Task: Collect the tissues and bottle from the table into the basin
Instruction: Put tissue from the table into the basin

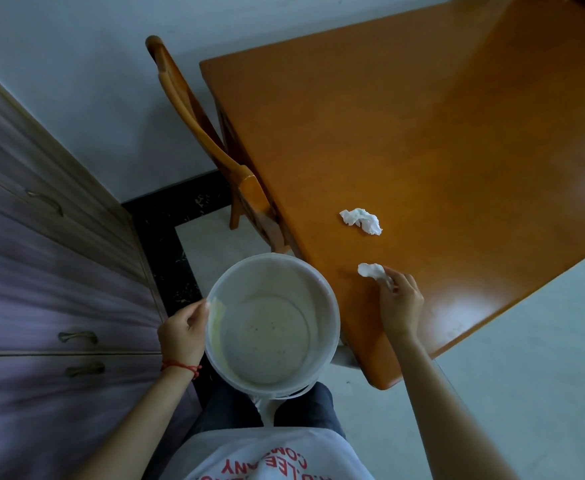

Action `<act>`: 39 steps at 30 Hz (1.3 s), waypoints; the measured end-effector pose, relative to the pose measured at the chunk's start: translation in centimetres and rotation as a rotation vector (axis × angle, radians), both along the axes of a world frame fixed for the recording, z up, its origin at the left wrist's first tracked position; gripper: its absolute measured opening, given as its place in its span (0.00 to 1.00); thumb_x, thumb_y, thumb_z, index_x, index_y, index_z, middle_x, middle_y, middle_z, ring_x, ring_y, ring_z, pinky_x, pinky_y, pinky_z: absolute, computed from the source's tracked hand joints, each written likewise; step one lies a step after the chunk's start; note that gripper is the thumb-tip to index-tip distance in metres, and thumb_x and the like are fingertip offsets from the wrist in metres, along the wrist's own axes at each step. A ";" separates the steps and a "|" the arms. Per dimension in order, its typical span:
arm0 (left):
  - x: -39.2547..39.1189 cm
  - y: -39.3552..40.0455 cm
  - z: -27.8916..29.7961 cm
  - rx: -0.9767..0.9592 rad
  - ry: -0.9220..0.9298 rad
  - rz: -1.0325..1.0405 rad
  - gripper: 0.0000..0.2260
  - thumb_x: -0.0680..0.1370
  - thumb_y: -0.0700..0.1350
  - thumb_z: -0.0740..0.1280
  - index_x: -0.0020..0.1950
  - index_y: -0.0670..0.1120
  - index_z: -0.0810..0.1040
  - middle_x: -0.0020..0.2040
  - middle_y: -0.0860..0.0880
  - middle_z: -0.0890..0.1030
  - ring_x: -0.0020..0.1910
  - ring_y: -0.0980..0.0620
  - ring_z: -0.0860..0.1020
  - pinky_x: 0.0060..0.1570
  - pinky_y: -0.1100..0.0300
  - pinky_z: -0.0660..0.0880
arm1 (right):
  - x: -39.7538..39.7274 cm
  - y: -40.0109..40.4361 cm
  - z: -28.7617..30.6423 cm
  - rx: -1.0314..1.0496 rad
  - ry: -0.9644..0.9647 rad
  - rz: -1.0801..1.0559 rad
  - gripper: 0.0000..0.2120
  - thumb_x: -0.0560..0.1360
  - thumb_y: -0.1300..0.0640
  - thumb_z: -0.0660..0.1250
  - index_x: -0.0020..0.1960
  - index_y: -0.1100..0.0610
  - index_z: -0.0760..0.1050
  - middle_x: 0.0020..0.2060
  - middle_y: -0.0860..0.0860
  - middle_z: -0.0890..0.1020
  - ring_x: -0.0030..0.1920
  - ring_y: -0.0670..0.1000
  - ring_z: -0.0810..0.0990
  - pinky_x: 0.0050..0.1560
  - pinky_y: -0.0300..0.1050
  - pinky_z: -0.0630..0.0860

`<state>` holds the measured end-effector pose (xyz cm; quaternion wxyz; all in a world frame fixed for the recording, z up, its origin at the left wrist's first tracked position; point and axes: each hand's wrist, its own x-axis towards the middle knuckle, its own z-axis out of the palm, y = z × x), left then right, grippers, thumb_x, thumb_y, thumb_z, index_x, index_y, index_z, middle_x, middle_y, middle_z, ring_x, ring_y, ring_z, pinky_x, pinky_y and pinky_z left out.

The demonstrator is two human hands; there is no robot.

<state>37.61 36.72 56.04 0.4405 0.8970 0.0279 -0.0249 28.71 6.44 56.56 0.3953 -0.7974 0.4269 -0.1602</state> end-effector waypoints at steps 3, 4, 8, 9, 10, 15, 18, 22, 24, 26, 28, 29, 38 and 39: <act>-0.1 0.1 0.0 -0.002 0.004 0.008 0.17 0.71 0.49 0.62 0.47 0.38 0.81 0.36 0.39 0.83 0.33 0.50 0.75 0.31 0.74 0.68 | 0.6 1.9 1.5 0.071 -0.094 -0.024 0.11 0.75 0.62 0.64 0.57 0.59 0.77 0.52 0.54 0.79 0.50 0.50 0.75 0.49 0.37 0.73; -0.1 0.1 -0.1 -0.005 0.003 0.011 0.17 0.71 0.49 0.62 0.47 0.38 0.81 0.35 0.39 0.83 0.32 0.52 0.75 0.31 0.76 0.68 | 0.8 2.8 2.0 0.084 -0.115 -0.005 0.11 0.74 0.62 0.65 0.57 0.59 0.77 0.50 0.52 0.79 0.49 0.49 0.75 0.47 0.34 0.72; -0.3 0.0 0.1 -0.020 -0.005 0.019 0.18 0.71 0.51 0.61 0.46 0.38 0.82 0.31 0.43 0.80 0.27 0.57 0.72 0.31 0.78 0.66 | 1.7 6.6 3.0 0.148 -0.148 0.137 0.11 0.73 0.60 0.67 0.56 0.57 0.77 0.45 0.47 0.79 0.43 0.42 0.76 0.41 0.29 0.72; -0.3 0.0 0.1 -0.030 -0.008 0.017 0.20 0.71 0.54 0.60 0.45 0.38 0.82 0.30 0.44 0.79 0.26 0.57 0.71 0.30 0.78 0.66 | 1.9 7.6 3.0 0.169 -0.147 0.177 0.11 0.73 0.60 0.67 0.55 0.56 0.77 0.44 0.45 0.79 0.43 0.40 0.76 0.41 0.28 0.73; -0.3 0.0 0.1 -0.040 -0.009 0.016 0.23 0.70 0.57 0.59 0.44 0.39 0.82 0.28 0.44 0.78 0.26 0.58 0.70 0.30 0.77 0.66 | 2.0 8.6 3.0 0.194 -0.148 0.216 0.11 0.73 0.60 0.67 0.55 0.56 0.77 0.43 0.44 0.78 0.42 0.39 0.76 0.41 0.27 0.73; -0.5 0.4 -0.3 -0.044 0.009 0.030 0.27 0.68 0.61 0.56 0.43 0.40 0.82 0.26 0.46 0.75 0.27 0.52 0.72 0.28 0.72 0.66 | 2.3 11.9 2.6 0.322 -0.087 0.362 0.15 0.72 0.56 0.68 0.59 0.53 0.75 0.47 0.37 0.77 0.46 0.39 0.78 0.46 0.30 0.76; -0.5 0.4 -0.4 -0.047 0.006 0.051 0.27 0.68 0.61 0.56 0.46 0.40 0.82 0.31 0.43 0.80 0.32 0.48 0.76 0.31 0.69 0.69 | 2.4 11.9 2.0 0.374 -0.040 0.387 0.20 0.72 0.55 0.69 0.63 0.53 0.72 0.56 0.43 0.76 0.54 0.43 0.77 0.54 0.37 0.75; -0.4 0.5 -0.1 -0.058 0.018 0.081 0.27 0.67 0.61 0.56 0.45 0.39 0.82 0.32 0.40 0.81 0.33 0.46 0.76 0.36 0.53 0.73 | 3.1 10.0 2.1 0.357 -0.086 0.353 0.19 0.72 0.57 0.69 0.62 0.55 0.73 0.58 0.49 0.78 0.55 0.47 0.77 0.56 0.41 0.75; -0.3 0.6 -0.1 -0.049 0.023 0.080 0.28 0.68 0.61 0.56 0.39 0.37 0.80 0.30 0.38 0.80 0.32 0.47 0.74 0.34 0.53 0.74 | 3.9 8.3 2.2 0.333 -0.111 0.314 0.19 0.72 0.56 0.68 0.63 0.54 0.72 0.58 0.49 0.78 0.55 0.47 0.78 0.55 0.41 0.76; -0.3 0.7 -0.2 -0.050 0.033 0.093 0.28 0.67 0.61 0.56 0.39 0.37 0.80 0.30 0.39 0.79 0.33 0.47 0.74 0.34 0.61 0.72 | 5.0 6.3 2.3 0.295 -0.127 0.247 0.20 0.72 0.54 0.68 0.63 0.54 0.71 0.58 0.50 0.78 0.55 0.49 0.78 0.55 0.43 0.76; -0.1 0.9 -0.3 -0.047 0.041 0.112 0.28 0.66 0.61 0.56 0.42 0.38 0.81 0.31 0.39 0.80 0.33 0.48 0.75 0.30 0.72 0.67 | 6.3 4.2 2.3 0.242 -0.141 0.164 0.20 0.72 0.53 0.68 0.63 0.54 0.72 0.59 0.51 0.78 0.55 0.50 0.78 0.56 0.48 0.77; -0.1 1.0 -0.3 -0.044 0.045 0.116 0.28 0.66 0.62 0.56 0.43 0.39 0.81 0.32 0.39 0.80 0.33 0.50 0.75 0.30 0.74 0.67 | 7.0 3.1 2.3 0.205 -0.144 0.127 0.20 0.72 0.52 0.68 0.63 0.54 0.72 0.59 0.51 0.78 0.56 0.50 0.77 0.57 0.49 0.77; 0.4 0.8 -0.5 0.051 0.008 0.143 0.19 0.70 0.51 0.61 0.48 0.37 0.81 0.39 0.36 0.83 0.36 0.47 0.76 0.33 0.73 0.67 | 12.0 -2.7 0.5 0.096 -0.114 0.056 0.20 0.73 0.50 0.66 0.64 0.52 0.71 0.65 0.52 0.73 0.67 0.51 0.67 0.66 0.51 0.67; 0.5 0.8 -0.5 0.058 0.010 0.145 0.18 0.71 0.50 0.61 0.48 0.37 0.81 0.38 0.36 0.83 0.35 0.46 0.76 0.32 0.74 0.67 | 12.4 -3.0 0.0 0.089 -0.098 0.080 0.20 0.73 0.50 0.66 0.64 0.53 0.71 0.65 0.52 0.73 0.68 0.51 0.66 0.67 0.53 0.67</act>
